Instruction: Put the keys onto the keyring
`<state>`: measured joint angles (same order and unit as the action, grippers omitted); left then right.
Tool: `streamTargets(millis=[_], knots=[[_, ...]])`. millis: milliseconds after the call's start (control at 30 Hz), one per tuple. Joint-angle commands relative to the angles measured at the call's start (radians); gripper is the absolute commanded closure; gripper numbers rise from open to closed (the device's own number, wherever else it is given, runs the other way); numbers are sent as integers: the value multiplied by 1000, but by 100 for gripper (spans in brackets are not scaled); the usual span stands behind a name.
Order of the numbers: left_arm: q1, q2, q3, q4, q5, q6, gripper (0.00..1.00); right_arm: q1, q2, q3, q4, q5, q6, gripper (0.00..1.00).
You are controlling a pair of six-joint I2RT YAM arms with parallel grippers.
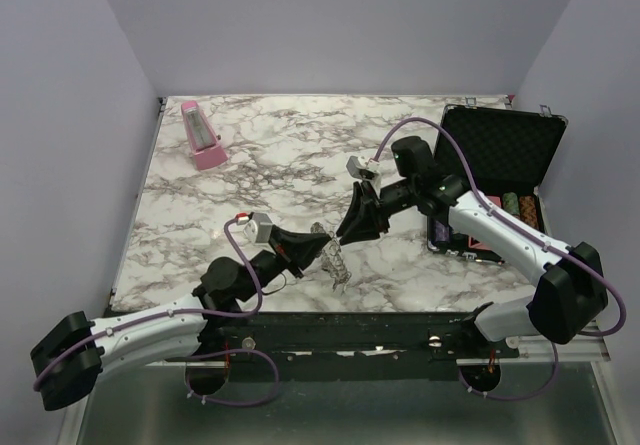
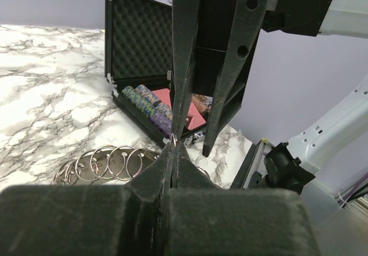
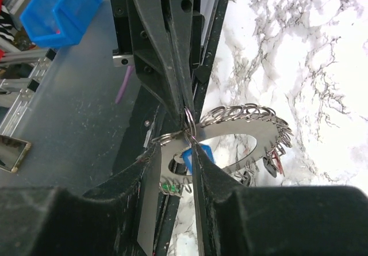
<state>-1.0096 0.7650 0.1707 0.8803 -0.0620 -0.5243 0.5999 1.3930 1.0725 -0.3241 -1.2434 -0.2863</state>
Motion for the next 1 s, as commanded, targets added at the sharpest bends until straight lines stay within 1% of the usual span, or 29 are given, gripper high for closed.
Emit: streamTargets(millis=[0,67,167,400,500,967], knots=[[6,-33,-2,37,57,-6,100,-8,-8,14,-20,1,-28,64],[8,-24,4,42,62,-6,100,-6,-5,7,-1,5,-7,64],[9,-1,13,58,105,-8,100,-6,-6,-6,34,-10,24,64],[12,46,33,91,123,-14,100,-6,-9,-39,105,-47,85,66],[14,43,36,91,128,-14,100,-5,-3,-42,103,-47,87,67],[19,33,20,118,125,-20,100,8,20,-51,105,-45,87,67]])
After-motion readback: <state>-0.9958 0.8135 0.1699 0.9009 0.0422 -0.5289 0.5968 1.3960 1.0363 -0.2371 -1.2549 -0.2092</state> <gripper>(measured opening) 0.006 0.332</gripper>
